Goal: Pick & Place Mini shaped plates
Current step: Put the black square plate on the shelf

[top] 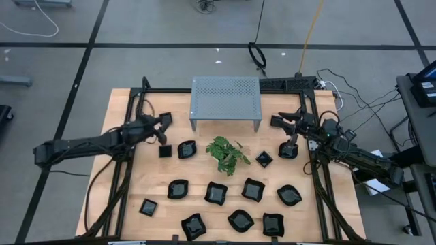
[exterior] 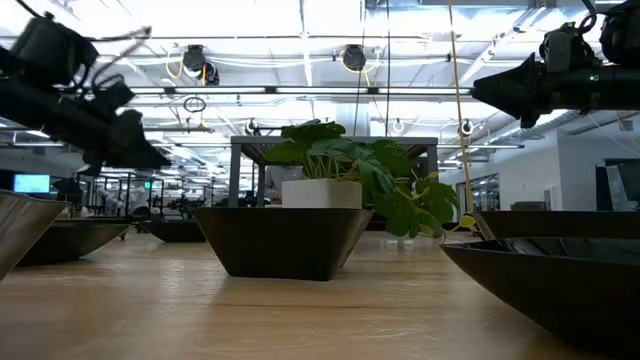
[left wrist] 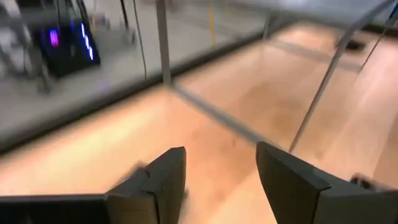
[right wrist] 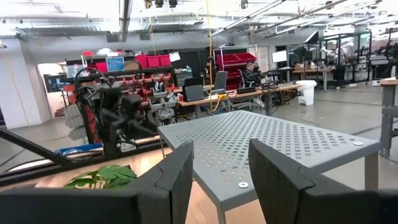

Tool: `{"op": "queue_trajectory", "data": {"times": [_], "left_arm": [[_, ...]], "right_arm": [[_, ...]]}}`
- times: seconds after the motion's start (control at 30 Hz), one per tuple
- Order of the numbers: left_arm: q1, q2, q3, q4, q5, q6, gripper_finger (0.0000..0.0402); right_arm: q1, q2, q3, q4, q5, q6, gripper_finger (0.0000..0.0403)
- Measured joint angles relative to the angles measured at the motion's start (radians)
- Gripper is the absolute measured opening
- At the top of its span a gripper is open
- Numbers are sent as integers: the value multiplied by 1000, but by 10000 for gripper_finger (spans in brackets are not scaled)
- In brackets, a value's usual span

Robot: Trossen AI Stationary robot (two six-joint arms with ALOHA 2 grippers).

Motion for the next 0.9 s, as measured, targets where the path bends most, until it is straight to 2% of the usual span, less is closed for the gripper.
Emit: {"op": "queue_trajectory", "data": {"times": [0.2,0.43,0.67,0.9], "left_arm": [[27,194,92,-156,66,-199,200],[71,435,285,-301,66,-209,200],[210,676,465,-397,64,-314,200],[332,855,523,-406,158,-420,200]], "right_arm": [[0,0,0,13,0,0,142],[0,1,0,12,0,0,142],[0,1,0,11,0,0,142],[0,1,0,11,0,0,141]]}}
